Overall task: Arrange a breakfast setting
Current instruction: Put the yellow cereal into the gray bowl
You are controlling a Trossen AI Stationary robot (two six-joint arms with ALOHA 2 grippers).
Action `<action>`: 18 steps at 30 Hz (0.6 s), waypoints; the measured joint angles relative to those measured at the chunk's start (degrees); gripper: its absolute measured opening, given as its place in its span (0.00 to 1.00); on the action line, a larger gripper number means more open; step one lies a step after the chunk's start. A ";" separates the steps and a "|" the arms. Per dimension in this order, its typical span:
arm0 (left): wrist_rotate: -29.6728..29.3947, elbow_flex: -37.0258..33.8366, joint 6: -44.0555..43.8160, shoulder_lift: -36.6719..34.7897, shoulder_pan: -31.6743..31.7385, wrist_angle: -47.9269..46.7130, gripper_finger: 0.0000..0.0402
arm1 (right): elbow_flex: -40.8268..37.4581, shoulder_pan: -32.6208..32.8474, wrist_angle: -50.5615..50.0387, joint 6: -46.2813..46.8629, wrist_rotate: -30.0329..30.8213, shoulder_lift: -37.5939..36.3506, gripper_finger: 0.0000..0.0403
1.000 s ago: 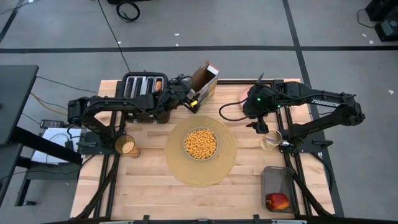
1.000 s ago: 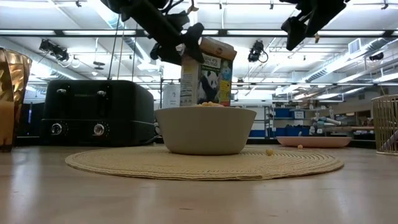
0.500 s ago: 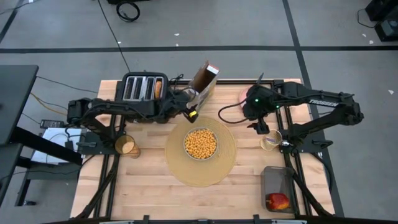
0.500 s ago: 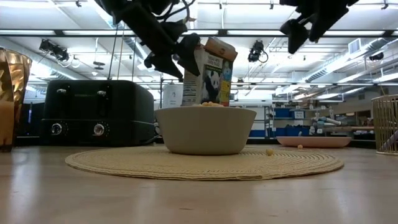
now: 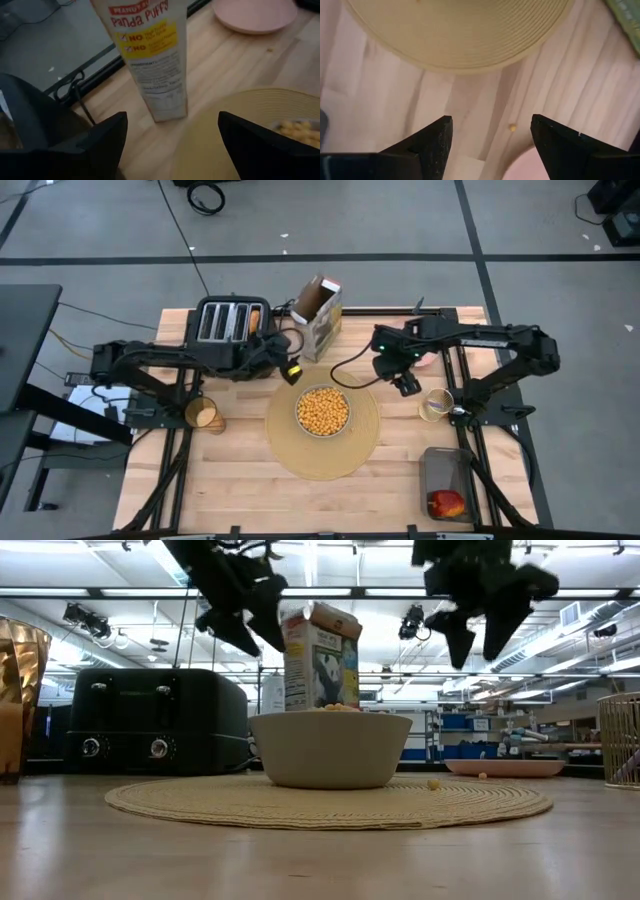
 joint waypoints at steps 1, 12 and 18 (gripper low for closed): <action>-0.33 -0.04 -1.30 -1.11 -0.76 -2.52 0.79 | 0.00 -0.51 -0.02 -1.17 0.03 0.95 0.68; -7.98 -0.02 -15.28 -5.82 -13.19 -8.99 0.79 | -7.25 -4.80 2.67 -8.96 5.40 10.44 0.62; -13.12 -0.02 -23.14 -5.68 -19.03 -13.59 0.79 | -16.64 -5.12 12.13 -12.48 10.85 10.70 0.54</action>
